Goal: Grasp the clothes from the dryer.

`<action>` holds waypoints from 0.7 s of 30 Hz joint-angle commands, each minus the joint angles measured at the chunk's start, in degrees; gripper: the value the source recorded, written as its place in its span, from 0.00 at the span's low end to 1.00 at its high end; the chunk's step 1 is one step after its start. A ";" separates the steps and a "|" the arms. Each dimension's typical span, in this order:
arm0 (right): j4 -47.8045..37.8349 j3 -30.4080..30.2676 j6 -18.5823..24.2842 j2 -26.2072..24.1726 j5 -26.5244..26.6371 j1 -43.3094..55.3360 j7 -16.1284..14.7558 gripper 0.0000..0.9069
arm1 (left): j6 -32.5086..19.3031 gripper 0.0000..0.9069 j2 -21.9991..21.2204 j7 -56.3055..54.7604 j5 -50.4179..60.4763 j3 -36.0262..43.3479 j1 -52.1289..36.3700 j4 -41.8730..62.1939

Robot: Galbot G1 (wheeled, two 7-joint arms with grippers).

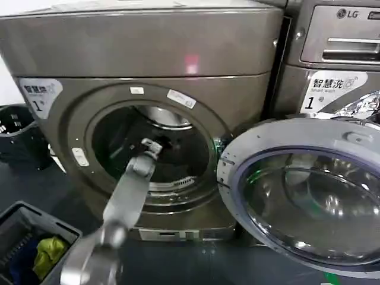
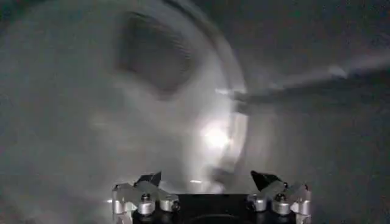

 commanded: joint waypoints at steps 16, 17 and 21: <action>0.63 -1.04 0.30 0.49 -0.51 0.65 -0.45 1.00 | 14.46 1.00 -1.24 0.05 10.80 8.89 -2.88 8.19; 0.69 -1.12 0.33 0.59 -0.54 0.69 -0.44 1.00 | 14.35 1.00 -1.25 0.11 10.73 8.83 -2.91 8.24; 0.67 -1.22 0.42 0.81 -0.58 0.67 -0.47 1.00 | 13.86 0.18 -1.57 0.72 10.22 8.50 -3.06 8.13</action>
